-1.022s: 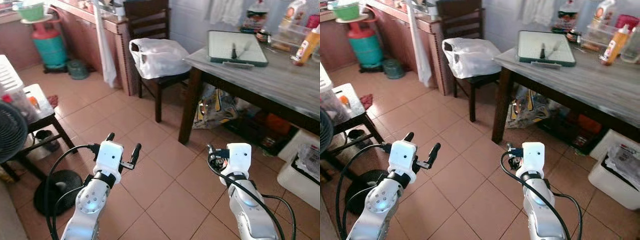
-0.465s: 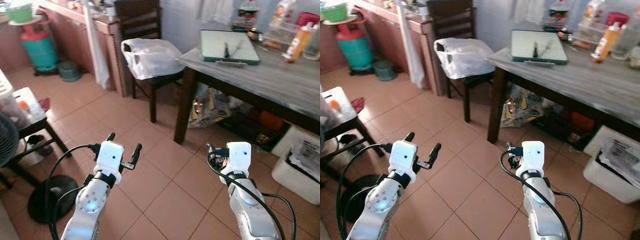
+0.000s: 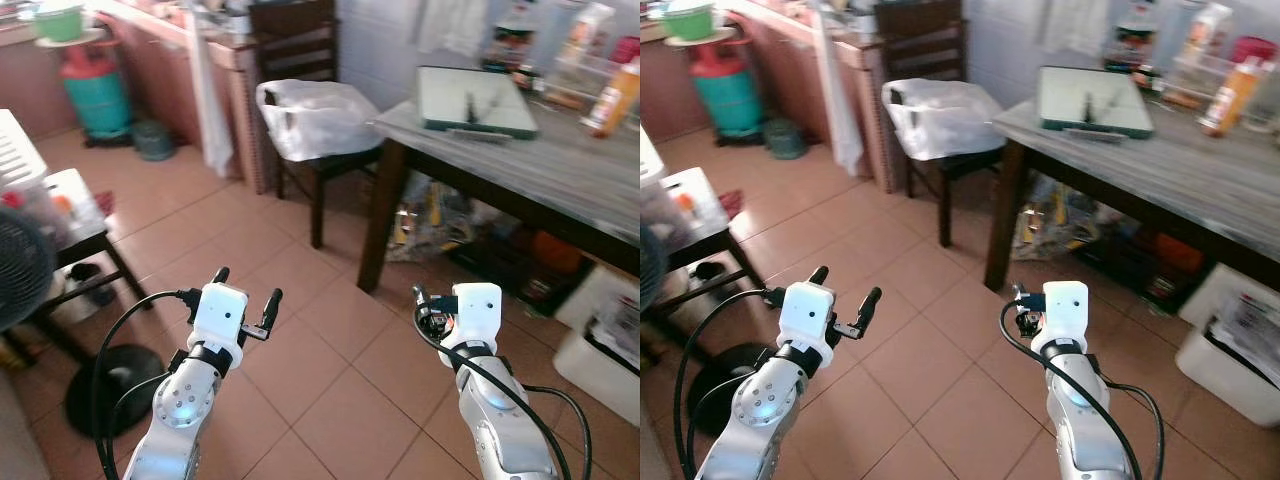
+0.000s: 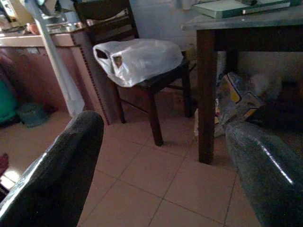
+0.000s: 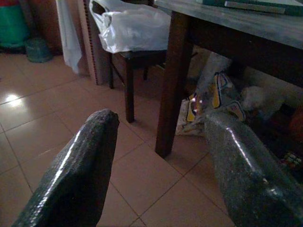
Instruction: Setting the table
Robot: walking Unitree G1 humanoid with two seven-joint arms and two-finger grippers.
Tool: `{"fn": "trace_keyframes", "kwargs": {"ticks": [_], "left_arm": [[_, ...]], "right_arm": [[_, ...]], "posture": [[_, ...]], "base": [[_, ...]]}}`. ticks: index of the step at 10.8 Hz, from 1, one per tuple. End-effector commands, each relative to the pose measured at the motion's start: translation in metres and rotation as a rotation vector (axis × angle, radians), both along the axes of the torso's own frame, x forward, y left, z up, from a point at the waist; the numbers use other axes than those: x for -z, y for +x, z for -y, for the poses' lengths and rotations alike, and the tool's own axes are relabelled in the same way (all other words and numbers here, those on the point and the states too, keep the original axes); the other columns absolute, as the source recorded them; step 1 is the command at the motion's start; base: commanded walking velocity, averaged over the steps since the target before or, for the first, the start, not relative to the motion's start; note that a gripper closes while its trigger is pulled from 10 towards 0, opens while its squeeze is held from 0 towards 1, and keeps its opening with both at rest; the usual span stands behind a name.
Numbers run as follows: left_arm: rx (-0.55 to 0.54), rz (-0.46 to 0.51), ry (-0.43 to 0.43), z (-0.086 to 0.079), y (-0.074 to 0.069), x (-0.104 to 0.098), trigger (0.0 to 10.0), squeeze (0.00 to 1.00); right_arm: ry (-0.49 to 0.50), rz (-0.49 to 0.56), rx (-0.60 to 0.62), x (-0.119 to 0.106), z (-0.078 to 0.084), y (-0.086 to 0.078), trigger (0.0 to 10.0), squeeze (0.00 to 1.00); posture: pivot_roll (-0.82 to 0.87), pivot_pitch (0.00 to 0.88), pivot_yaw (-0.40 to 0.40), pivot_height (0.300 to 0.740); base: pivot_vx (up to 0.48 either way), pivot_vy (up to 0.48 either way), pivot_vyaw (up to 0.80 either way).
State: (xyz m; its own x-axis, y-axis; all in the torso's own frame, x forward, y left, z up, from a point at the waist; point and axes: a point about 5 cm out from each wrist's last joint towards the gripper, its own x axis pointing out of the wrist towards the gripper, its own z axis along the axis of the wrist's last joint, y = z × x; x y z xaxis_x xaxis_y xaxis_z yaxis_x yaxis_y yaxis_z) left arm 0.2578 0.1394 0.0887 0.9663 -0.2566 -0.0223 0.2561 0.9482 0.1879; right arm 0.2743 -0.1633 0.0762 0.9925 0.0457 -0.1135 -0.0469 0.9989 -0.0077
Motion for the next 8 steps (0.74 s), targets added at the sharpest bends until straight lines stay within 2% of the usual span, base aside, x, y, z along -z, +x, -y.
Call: {"fn": "trace_keyframes", "kwargs": {"ticks": [1,3,8], "left_arm": [[0.009,0.000,0.002,0.0014,0.0004,0.0006,10.0,0.00],[0.014,0.000,0.001,0.0024,0.0003,0.0008,10.0,0.00],[0.023,-0.006,0.002,0.0034,0.0011,0.0014,10.0,0.00]], "right_arm": [[-0.006,0.006,-0.002,-0.0021,0.0013,0.0023,10.0,0.00],[-0.007,0.006,0.004,-0.0015,0.0026,0.0015,10.0,0.00],[-0.005,0.004,0.018,-0.0010,0.0038,0.0003,10.0,0.00]], "posture": [[0.12,0.000,-0.008,0.740],[0.11,0.000,-0.003,0.740],[0.11,0.000,0.005,0.740]], "base": [[0.000,-0.240,0.00],[0.000,-0.292,0.00],[0.000,-0.411,0.00]]}}
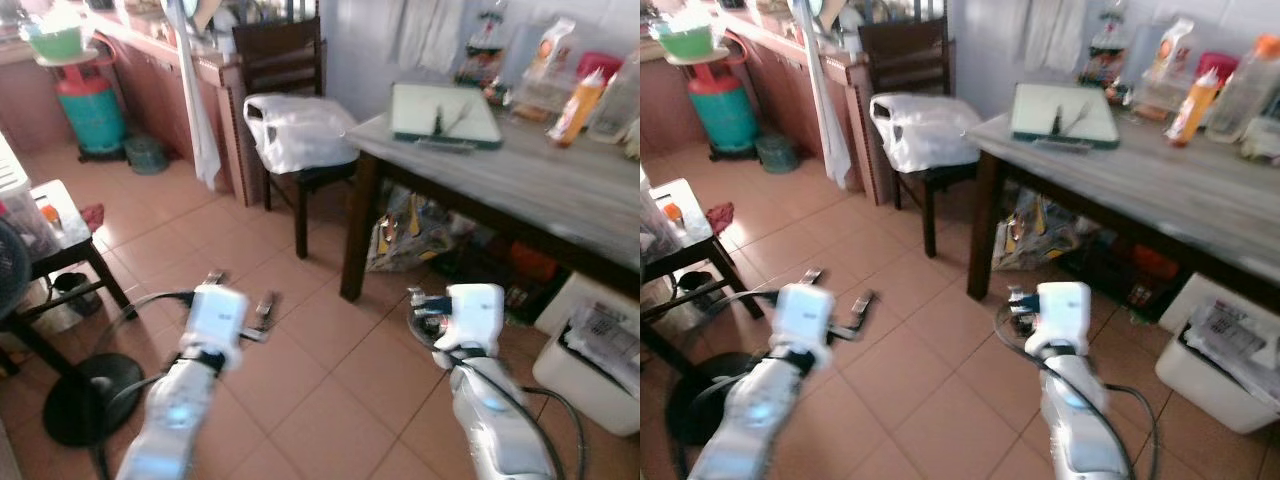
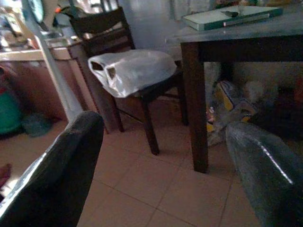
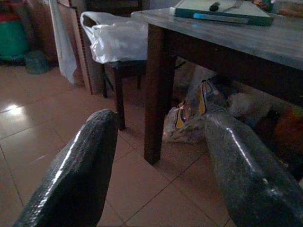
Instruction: Setting the table
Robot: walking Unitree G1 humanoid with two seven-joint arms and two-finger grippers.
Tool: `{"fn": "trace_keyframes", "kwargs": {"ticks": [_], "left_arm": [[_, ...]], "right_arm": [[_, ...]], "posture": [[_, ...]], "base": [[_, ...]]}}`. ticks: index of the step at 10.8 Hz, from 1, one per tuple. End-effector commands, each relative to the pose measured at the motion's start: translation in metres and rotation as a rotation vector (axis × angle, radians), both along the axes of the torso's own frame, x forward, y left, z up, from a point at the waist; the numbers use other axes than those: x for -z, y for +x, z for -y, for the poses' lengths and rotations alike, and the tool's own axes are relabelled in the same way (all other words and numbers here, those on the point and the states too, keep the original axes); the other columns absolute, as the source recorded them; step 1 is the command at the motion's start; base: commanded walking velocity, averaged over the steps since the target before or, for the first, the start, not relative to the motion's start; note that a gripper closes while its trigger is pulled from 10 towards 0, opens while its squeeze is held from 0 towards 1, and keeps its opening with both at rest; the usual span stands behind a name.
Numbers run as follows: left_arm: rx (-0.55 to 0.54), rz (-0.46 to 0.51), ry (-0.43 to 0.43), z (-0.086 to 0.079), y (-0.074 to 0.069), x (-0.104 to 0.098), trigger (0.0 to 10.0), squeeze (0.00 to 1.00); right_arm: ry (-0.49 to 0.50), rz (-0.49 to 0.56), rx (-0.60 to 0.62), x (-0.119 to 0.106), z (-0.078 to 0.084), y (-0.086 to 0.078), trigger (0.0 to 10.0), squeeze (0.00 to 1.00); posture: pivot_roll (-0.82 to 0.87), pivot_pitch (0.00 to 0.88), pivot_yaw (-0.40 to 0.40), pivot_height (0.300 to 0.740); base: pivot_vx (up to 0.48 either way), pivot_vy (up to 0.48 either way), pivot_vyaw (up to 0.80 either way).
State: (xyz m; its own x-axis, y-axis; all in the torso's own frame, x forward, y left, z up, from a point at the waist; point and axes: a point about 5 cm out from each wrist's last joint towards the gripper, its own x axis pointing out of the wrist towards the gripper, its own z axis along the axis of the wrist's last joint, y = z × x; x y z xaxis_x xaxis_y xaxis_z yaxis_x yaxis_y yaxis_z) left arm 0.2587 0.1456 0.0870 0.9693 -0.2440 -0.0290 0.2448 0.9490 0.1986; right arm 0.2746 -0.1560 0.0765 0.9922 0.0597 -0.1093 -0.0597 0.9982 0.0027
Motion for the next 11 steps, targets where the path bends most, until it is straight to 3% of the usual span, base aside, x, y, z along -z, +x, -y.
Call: {"fn": "trace_keyframes", "kwargs": {"ticks": [1,7,11], "left_arm": [[0.034,-0.003,-0.010,0.0094,0.0001,0.0000,10.0,0.00],[0.035,-0.005,-0.003,0.0084,-0.0001,0.0012,10.0,0.00],[0.004,-0.033,-0.034,0.0049,-0.0002,0.0036,10.0,0.00]], "right_arm": [[-0.013,0.000,0.032,-0.0005,0.0108,-0.0003,10.0,0.00],[0.000,-0.007,0.028,0.0011,0.0094,-0.0005,10.0,0.00],[-0.006,-0.010,0.020,0.0020,0.0085,-0.0005,10.0,0.00]], "posture": [[0.11,0.000,0.005,0.740],[0.11,0.000,0.007,0.740],[0.12,0.000,0.004,0.740]], "base": [[0.000,-0.412,0.00],[0.000,-0.373,0.00],[0.000,0.000,0.00]]}}
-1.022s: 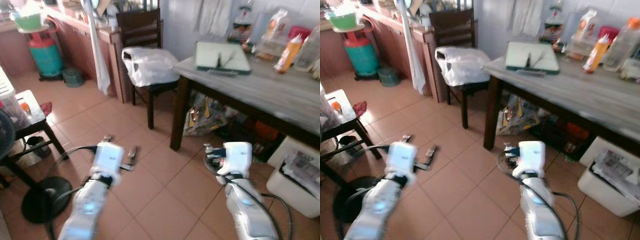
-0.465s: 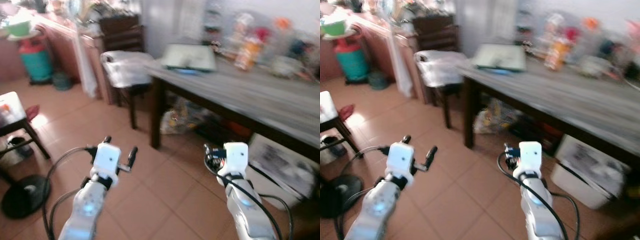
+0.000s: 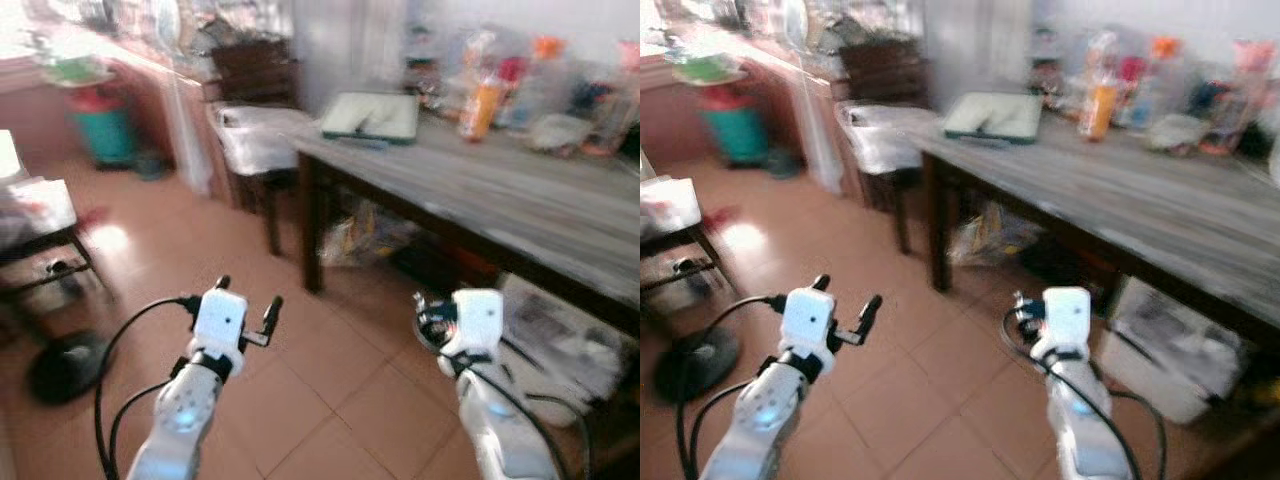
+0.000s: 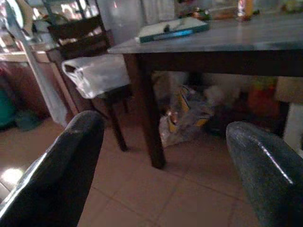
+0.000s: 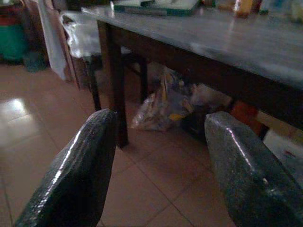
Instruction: Setting the table
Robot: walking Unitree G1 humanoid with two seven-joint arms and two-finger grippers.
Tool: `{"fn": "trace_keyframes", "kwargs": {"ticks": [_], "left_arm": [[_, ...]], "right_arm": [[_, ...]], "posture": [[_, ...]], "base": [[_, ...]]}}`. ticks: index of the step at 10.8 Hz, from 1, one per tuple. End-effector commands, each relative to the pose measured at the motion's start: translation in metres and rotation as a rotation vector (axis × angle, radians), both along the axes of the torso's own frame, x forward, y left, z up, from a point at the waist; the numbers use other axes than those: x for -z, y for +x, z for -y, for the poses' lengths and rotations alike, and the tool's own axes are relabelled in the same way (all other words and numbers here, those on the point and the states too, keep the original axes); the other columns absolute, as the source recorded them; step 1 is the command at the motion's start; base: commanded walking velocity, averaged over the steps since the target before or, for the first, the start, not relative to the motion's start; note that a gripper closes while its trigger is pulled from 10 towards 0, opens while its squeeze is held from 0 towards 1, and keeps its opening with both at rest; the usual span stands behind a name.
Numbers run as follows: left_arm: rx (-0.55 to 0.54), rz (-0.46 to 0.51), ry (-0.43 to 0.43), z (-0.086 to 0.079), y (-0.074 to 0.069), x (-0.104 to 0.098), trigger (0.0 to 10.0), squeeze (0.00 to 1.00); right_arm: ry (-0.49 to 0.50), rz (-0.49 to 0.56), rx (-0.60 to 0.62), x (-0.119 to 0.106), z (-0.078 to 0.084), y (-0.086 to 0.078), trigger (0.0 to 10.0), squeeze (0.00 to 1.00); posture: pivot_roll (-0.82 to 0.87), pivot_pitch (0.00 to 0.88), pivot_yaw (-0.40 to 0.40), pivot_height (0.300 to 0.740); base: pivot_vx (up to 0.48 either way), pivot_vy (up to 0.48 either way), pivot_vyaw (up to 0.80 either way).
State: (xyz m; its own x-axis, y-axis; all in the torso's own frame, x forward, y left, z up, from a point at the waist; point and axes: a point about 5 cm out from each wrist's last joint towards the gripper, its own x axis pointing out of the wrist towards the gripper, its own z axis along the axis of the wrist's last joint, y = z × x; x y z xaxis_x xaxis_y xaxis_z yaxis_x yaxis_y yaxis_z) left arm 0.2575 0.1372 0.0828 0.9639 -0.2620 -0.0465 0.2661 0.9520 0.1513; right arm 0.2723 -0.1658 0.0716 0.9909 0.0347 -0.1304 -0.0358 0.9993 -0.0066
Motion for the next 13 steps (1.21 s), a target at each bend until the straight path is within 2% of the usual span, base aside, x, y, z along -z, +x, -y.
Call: {"fn": "trace_keyframes", "kwargs": {"ticks": [1,9,13], "left_arm": [[-0.009,-0.004,0.010,-0.0034,0.0006,-0.0008,10.0,0.00],[0.014,-0.040,0.035,-0.0031,-0.0027,0.0032,10.0,0.00],[0.008,-0.050,0.038,-0.0036,-0.0026,0.0043,10.0,0.00]], "right_arm": [[0.004,0.012,-0.004,-0.0032,-0.0015,0.0021,10.0,0.00],[0.018,0.008,0.009,-0.0017,-0.0036,-0.0005,10.0,0.00],[0.021,0.004,0.012,-0.0012,-0.0039,0.0000,10.0,0.00]], "posture": [[0.12,0.000,0.005,0.740],[0.12,0.000,0.017,0.740],[0.12,0.000,0.017,0.740]], "base": [[0.000,0.345,0.00],[0.000,0.480,0.00],[0.000,0.480,-0.51]]}}
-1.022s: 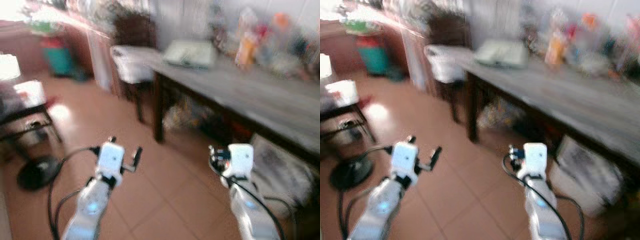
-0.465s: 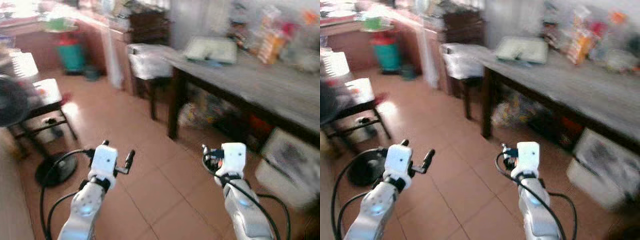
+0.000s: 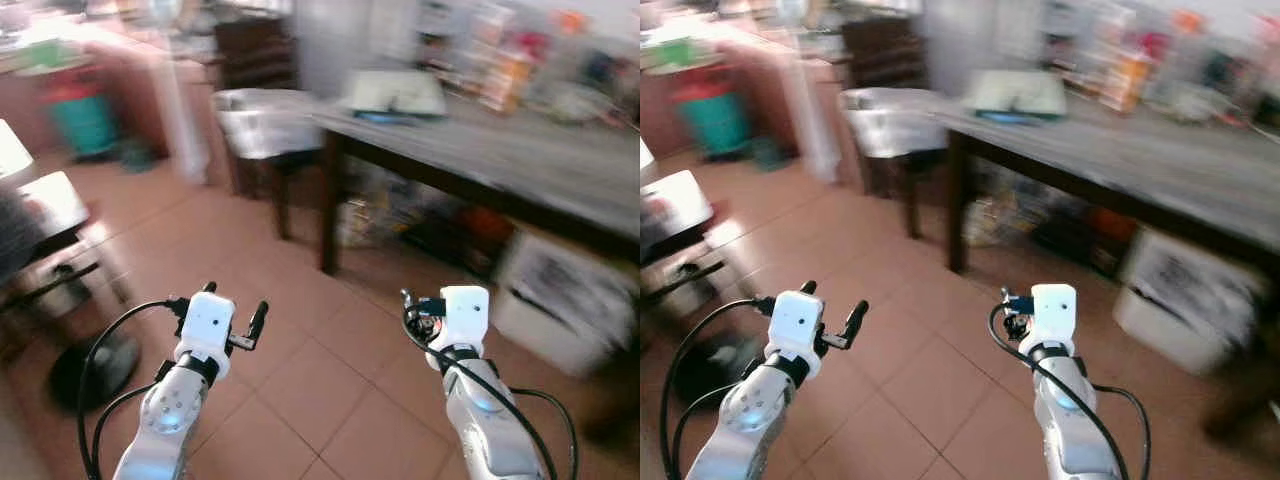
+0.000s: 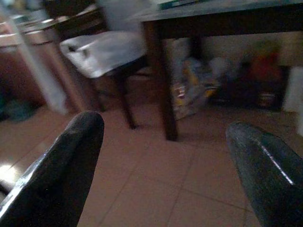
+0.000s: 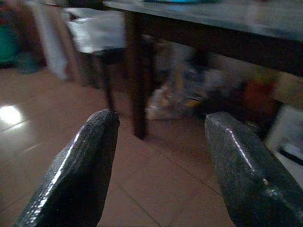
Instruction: Setting the table
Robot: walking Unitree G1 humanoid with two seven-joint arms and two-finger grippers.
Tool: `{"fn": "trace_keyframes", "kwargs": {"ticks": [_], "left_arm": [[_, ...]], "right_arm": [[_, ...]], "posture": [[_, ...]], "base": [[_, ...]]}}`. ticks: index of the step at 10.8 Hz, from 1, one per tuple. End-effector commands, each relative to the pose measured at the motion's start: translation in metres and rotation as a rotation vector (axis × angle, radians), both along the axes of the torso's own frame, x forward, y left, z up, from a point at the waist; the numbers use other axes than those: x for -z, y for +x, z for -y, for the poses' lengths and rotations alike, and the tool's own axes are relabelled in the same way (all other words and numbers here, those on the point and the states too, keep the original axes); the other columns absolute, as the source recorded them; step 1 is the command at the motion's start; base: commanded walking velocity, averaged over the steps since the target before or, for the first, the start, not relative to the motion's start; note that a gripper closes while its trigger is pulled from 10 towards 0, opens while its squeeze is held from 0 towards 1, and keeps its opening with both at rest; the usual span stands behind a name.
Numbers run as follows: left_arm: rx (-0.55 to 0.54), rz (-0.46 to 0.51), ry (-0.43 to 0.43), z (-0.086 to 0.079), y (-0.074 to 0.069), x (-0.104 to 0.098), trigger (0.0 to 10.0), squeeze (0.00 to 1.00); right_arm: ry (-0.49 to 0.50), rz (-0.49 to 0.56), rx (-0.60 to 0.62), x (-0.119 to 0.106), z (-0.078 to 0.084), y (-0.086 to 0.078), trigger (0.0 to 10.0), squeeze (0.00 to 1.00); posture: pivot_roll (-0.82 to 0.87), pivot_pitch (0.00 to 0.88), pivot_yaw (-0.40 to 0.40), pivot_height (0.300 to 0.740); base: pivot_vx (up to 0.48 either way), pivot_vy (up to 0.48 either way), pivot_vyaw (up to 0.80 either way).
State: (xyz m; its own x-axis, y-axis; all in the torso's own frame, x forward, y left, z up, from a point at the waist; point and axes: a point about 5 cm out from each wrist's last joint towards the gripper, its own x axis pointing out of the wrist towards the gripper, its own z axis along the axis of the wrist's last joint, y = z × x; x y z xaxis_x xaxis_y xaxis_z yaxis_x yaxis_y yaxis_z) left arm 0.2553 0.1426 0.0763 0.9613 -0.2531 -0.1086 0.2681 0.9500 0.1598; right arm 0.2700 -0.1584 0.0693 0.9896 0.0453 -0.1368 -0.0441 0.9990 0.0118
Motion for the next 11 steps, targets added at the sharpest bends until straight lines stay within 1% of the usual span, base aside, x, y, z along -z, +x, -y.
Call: {"fn": "trace_keyframes", "kwargs": {"ticks": [1,2,4,5,6,9,11], "left_arm": [[0.016,0.008,0.015,0.0019,-0.0003,-0.0023,10.0,0.00],[0.015,0.008,0.017,0.0021,-0.0005,-0.0020,10.0,0.00],[0.010,0.009,0.019,0.0022,-0.0002,-0.0018,10.0,0.00],[-0.004,0.030,0.030,0.0019,-0.0002,-0.0032,10.0,0.00],[-0.004,0.039,0.010,0.0024,-0.0006,-0.0044,10.0,0.00],[0.004,0.043,0.012,0.0056,-0.0022,-0.0040,10.0,0.00],[0.005,0.043,0.013,0.0059,-0.0021,-0.0036,10.0,0.00]], "right_arm": [[0.003,0.011,0.019,-0.0035,0.0033,0.0023,10.0,0.00],[0.009,0.005,0.017,-0.0028,0.0024,0.0021,10.0,0.00],[0.003,0.012,0.015,-0.0041,0.0026,0.0028,10.0,0.00],[0.000,0.013,0.017,-0.0042,0.0050,0.0034,10.0,0.00],[-0.005,0.014,0.010,-0.0045,0.0047,0.0039,10.0,0.00],[-0.011,0.016,-0.008,-0.0051,0.0016,0.0058,10.0,0.00],[-0.015,0.018,-0.012,-0.0058,0.0018,0.0075,10.0,0.00]], "posture": [[0.12,0.000,0.017,0.740],[0.13,0.000,0.013,0.740],[0.13,0.000,0.011,0.740],[0.13,0.000,0.006,0.740],[0.13,0.000,-0.004,0.740],[0.14,0.000,-0.012,0.740],[0.14,0.000,-0.013,0.740]], "base": [[0.000,0.480,-0.71],[0.000,0.480,-0.79],[0.000,0.480,-0.50],[0.000,0.000,0.00],[0.000,0.000,0.00],[0.000,0.000,0.00],[0.000,-0.480,0.00]]}}
